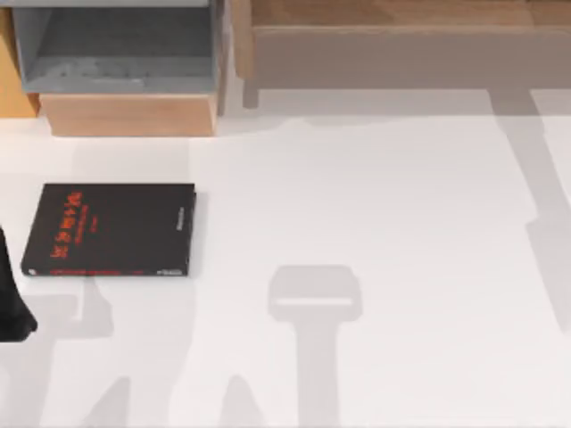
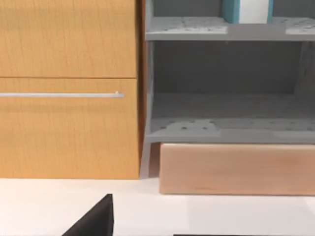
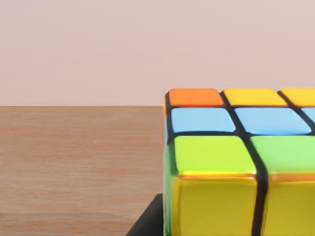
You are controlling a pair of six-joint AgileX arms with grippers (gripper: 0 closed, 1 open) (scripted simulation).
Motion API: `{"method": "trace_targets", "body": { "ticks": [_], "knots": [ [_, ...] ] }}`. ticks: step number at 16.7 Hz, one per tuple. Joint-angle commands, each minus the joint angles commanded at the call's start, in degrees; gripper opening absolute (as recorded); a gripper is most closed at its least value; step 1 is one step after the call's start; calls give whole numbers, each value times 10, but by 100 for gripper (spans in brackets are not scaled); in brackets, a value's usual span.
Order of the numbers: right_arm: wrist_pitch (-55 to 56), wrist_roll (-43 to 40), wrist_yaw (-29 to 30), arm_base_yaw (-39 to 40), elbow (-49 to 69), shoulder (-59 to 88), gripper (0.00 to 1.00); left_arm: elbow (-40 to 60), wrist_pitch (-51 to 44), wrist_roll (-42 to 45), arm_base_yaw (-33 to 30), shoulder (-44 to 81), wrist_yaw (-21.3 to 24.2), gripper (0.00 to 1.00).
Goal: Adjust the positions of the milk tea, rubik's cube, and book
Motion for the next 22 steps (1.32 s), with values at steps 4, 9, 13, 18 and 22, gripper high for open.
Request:
{"method": "trace_targets", "body": {
  "ticks": [4, 9, 13, 18, 22],
  "knots": [
    [0, 0, 0, 0, 0, 0, 15, 0, 0, 0, 0, 0, 0, 100],
    [0, 0, 0, 0, 0, 0, 53, 0, 0, 0, 0, 0, 0, 100],
    [0, 0, 0, 0, 0, 0, 83, 0, 0, 0, 0, 0, 0, 100],
    [0, 0, 0, 0, 0, 0, 100, 0, 0, 0, 0, 0, 0, 100],
    [0, 0, 0, 0, 0, 0, 100, 0, 0, 0, 0, 0, 0, 100]
  ]
}}
